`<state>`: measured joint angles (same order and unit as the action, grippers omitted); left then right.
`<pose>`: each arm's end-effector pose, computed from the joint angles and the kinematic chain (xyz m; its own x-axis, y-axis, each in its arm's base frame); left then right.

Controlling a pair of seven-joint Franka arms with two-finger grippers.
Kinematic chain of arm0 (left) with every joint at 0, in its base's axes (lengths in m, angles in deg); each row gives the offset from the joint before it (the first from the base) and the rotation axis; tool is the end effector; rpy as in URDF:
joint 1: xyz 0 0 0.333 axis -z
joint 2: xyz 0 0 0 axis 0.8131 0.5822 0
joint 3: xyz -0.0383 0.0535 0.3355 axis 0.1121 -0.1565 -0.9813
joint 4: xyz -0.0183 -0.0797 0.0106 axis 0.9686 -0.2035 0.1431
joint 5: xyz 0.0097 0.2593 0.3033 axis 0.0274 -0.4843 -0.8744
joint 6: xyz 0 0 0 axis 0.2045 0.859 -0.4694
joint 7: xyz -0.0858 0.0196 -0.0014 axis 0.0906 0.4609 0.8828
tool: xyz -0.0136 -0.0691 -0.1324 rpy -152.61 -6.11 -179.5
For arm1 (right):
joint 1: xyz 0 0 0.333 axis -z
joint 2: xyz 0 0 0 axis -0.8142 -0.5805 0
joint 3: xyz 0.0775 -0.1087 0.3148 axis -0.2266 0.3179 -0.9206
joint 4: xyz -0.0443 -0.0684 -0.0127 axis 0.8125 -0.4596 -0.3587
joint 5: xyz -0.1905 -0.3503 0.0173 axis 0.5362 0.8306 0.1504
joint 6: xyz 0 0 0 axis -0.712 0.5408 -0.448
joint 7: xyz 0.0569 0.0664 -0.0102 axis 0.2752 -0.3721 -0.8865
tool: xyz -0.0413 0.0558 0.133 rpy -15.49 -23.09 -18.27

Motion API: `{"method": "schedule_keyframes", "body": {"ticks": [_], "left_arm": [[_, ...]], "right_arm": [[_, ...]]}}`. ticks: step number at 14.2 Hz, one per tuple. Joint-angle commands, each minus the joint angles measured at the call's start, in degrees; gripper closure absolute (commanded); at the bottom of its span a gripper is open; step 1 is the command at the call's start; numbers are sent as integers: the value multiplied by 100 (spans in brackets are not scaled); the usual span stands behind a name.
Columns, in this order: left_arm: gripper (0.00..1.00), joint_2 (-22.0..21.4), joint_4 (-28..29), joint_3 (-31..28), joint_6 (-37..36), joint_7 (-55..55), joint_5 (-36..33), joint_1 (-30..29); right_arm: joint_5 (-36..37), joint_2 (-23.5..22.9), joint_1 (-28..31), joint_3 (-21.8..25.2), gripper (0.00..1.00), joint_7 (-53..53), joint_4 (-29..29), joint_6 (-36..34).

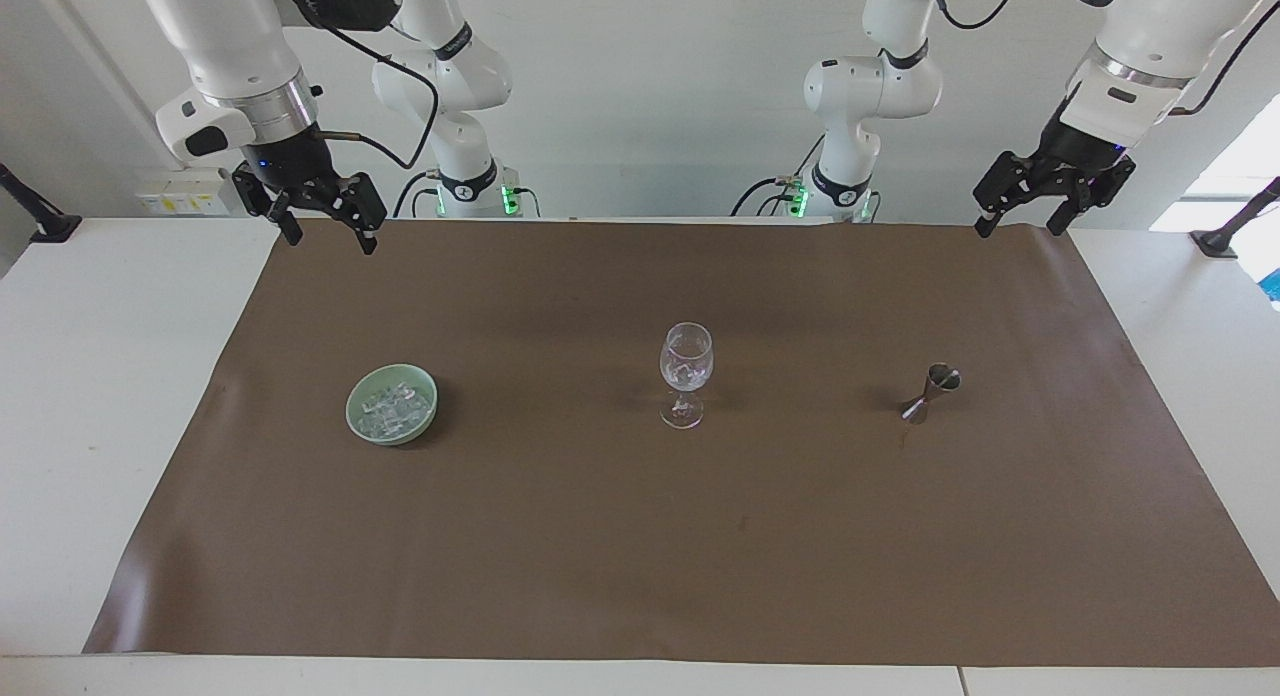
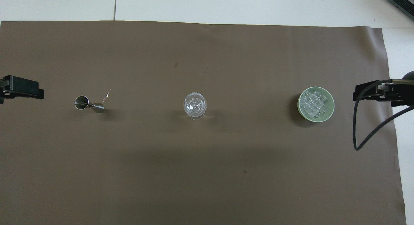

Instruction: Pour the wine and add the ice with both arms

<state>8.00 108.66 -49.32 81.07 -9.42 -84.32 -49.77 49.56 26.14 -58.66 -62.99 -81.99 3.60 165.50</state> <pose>0.5400 -0.0393 0.6492 0.9982 0.0395 0.0443 0.0368 -0.9975 0.0609 0.5487 -0.0006 0.6139 0.9864 -0.1577 0.0452 -0.1584 -0.9873 0.0125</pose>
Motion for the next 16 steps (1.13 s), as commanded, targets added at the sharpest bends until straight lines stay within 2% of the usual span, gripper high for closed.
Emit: {"method": "schedule_keyframes", "body": {"ticks": [1, 16], "left_arm": [[0, -156, 162, 17, -27, -15, -114, -14], [0, -156, 162, 17, -27, -15, -114, -14]], "right_arm": [[-90, 132, 28, -33, 0, 109, 155, 8], [-90, 123, 72, -24, 0, 74, 146, 69]]}}
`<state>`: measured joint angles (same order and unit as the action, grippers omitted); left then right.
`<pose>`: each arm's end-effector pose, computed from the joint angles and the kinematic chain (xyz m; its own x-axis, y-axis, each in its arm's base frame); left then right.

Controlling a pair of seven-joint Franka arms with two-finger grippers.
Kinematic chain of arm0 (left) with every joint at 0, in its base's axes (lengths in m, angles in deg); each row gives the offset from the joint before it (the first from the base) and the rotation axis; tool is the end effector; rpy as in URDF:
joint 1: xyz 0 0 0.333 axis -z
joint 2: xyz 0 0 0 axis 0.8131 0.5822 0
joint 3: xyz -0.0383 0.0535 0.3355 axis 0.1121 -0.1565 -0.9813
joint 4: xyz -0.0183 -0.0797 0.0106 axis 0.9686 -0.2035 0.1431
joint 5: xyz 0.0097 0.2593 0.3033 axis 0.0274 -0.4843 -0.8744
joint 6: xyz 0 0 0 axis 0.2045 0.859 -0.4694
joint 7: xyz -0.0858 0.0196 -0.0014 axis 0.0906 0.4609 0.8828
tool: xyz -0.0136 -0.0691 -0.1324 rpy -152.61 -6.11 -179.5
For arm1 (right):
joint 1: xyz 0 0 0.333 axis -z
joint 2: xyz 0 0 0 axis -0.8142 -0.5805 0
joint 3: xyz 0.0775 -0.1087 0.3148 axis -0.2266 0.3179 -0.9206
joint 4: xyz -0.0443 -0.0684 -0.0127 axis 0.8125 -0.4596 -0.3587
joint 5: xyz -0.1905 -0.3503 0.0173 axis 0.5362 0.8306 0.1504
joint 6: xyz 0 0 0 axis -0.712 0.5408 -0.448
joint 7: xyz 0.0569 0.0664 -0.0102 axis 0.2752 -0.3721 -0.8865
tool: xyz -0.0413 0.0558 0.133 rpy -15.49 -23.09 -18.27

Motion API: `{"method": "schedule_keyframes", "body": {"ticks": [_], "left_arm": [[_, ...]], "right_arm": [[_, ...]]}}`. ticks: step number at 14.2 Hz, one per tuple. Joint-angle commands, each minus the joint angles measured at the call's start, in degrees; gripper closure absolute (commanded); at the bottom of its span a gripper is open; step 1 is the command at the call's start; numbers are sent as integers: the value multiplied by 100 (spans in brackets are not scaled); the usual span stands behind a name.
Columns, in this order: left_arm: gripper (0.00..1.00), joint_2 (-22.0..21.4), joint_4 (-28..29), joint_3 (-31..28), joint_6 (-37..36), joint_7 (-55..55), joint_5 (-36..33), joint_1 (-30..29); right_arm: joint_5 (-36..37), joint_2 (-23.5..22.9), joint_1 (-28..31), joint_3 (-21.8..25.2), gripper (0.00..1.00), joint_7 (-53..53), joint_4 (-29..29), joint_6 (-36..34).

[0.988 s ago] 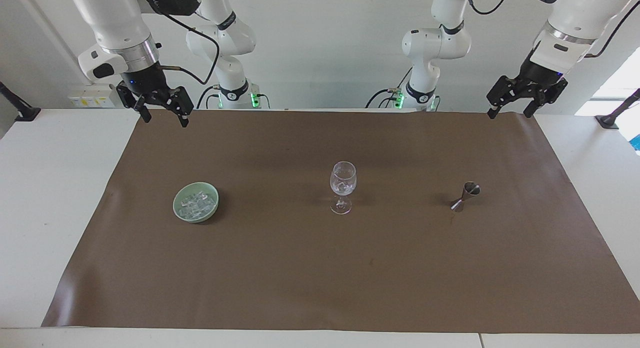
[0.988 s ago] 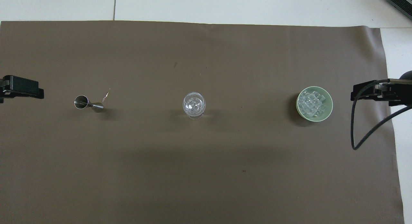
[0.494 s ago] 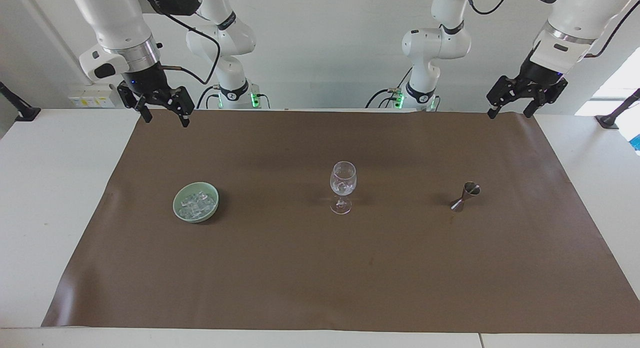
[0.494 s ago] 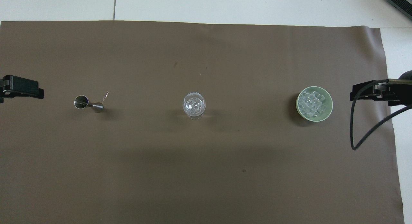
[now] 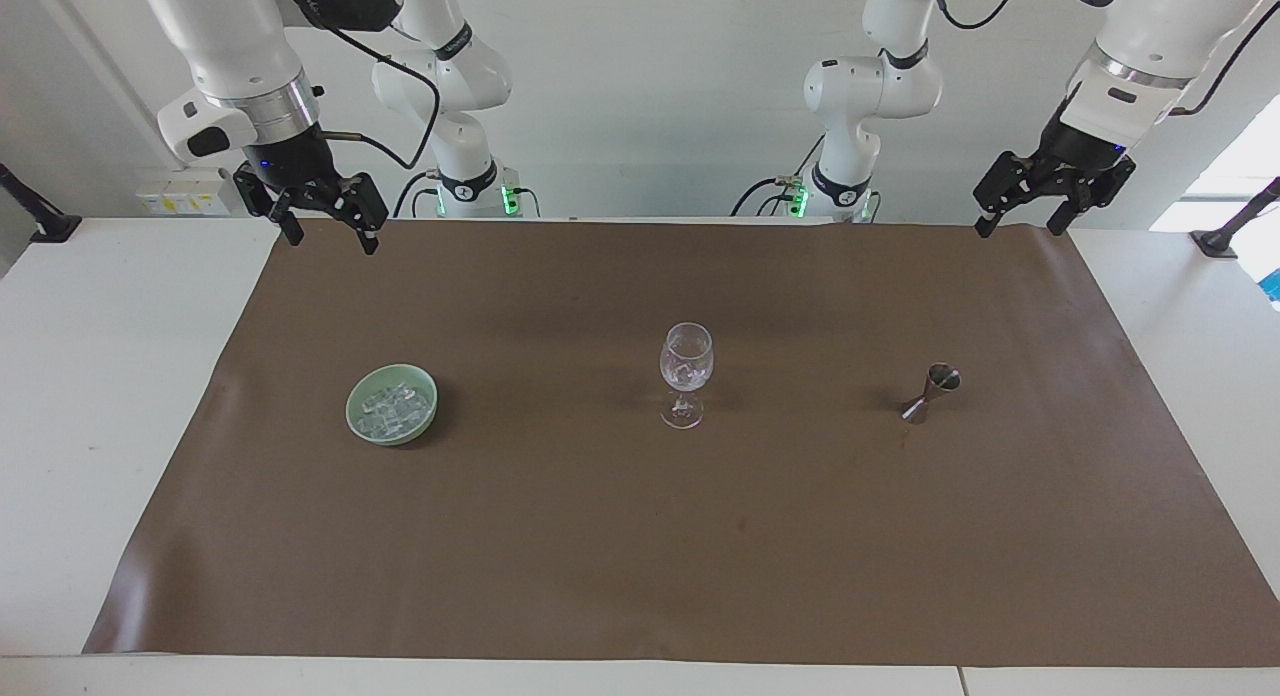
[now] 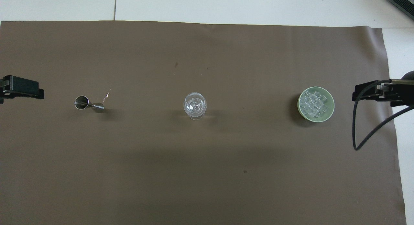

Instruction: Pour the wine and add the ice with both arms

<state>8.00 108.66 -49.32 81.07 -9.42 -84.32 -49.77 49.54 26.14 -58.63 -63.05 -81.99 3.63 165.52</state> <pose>0.5400 -0.0393 0.6492 0.9982 0.0395 0.0443 0.0368 -0.9975 0.0609 0.5487 -0.0002 0.6137 0.9865 -0.1572 0.0450 -0.1579 -0.9874 0.0122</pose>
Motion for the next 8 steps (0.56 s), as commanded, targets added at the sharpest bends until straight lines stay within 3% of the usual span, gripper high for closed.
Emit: {"method": "schedule_keyframes", "body": {"ticks": [1, 8], "left_arm": [[0, -156, 162, 17, -27, -15, -114, -14], [0, -156, 162, 17, -27, -15, -114, -14]], "right_arm": [[-80, 123, 69, -18, 0, 143, 143, 93], [-80, 123, 78, -18, 0, 750, 152, 146]]}}
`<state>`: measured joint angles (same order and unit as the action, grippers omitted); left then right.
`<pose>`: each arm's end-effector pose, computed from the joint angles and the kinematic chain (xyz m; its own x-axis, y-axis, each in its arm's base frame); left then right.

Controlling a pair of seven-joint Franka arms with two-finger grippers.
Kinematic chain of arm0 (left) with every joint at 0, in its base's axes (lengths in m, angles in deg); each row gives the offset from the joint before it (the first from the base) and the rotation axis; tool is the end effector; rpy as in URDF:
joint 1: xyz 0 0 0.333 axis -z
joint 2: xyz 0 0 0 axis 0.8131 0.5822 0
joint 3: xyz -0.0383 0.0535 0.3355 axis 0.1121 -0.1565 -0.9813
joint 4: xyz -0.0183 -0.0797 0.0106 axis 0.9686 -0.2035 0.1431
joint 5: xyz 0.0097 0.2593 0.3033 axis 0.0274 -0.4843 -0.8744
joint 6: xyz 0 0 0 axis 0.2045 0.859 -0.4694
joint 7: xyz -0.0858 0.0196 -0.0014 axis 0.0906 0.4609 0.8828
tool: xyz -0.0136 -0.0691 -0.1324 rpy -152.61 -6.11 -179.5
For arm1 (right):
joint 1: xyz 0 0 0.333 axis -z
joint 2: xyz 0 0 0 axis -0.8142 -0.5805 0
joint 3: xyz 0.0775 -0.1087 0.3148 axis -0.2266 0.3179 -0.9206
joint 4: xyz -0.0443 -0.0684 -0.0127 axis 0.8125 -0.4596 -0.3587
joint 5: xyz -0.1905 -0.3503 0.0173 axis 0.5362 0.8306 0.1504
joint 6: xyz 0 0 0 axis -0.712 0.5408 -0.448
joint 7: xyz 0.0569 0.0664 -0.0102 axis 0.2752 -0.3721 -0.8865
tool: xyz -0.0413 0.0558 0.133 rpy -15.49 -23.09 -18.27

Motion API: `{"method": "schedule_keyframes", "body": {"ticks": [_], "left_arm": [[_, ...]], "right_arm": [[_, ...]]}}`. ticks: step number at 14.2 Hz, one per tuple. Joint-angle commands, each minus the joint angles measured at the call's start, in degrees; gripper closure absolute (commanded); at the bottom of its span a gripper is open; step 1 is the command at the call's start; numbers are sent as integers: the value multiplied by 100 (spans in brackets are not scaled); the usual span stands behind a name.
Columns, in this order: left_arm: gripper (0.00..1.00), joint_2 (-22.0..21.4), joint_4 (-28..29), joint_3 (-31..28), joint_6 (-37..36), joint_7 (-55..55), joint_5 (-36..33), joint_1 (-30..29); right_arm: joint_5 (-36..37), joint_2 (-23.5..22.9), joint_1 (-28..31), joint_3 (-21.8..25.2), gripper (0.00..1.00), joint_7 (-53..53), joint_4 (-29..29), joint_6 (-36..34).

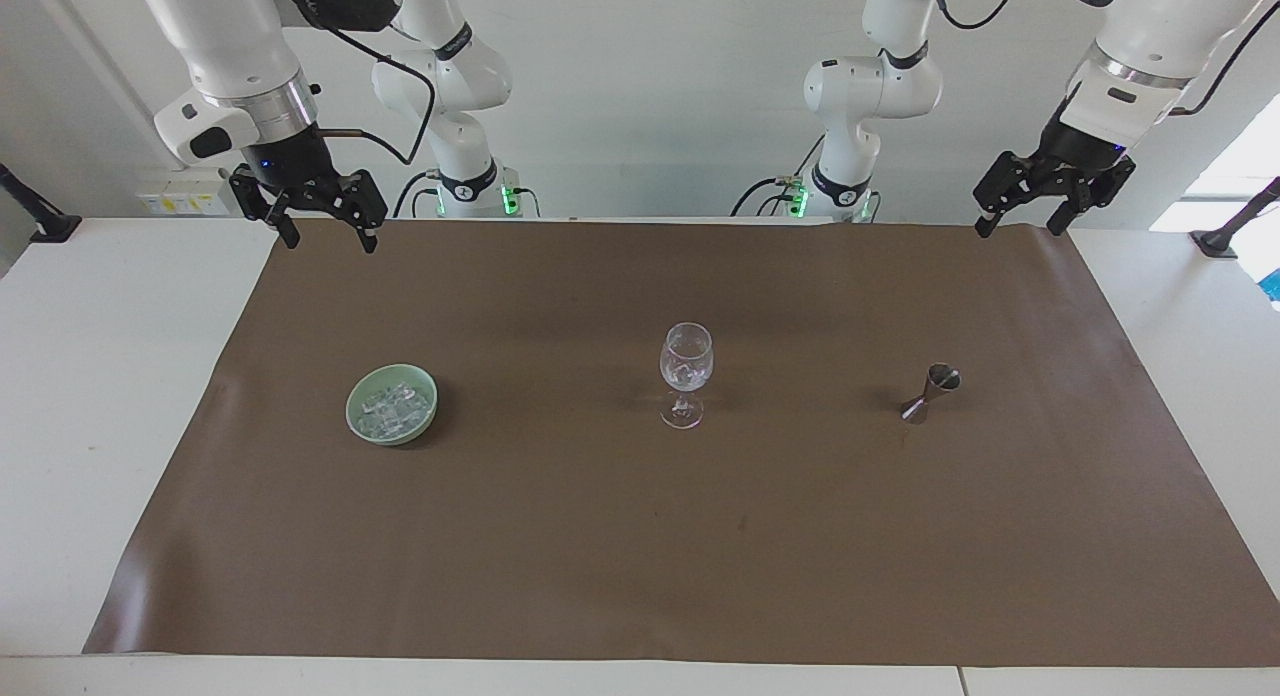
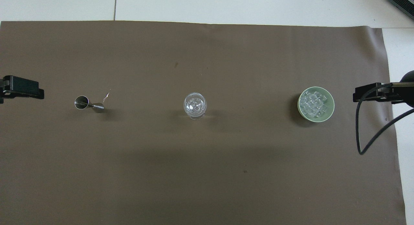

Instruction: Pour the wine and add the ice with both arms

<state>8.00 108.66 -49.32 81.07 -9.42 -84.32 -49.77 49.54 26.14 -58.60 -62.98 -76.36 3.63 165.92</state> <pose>0.5400 -0.0393 0.6492 0.9982 0.0395 0.0443 0.0368 -0.9975 0.0609 0.5497 -0.0012 0.6144 0.9968 -0.0612 0.0505 -0.0621 -0.9979 0.0161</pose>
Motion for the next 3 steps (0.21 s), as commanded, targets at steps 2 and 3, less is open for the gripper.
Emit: {"method": "schedule_keyframes", "body": {"ticks": [2, 3], "left_arm": [[0, -156, 162, 8, -27, -15, -114, -14], [0, -156, 162, 17, -27, -15, -114, -14]], "right_arm": [[-80, 123, 75, -25, 0, 205, 152, 115], [-80, 123, 66, -25, 0, 205, 161, 115]]}}
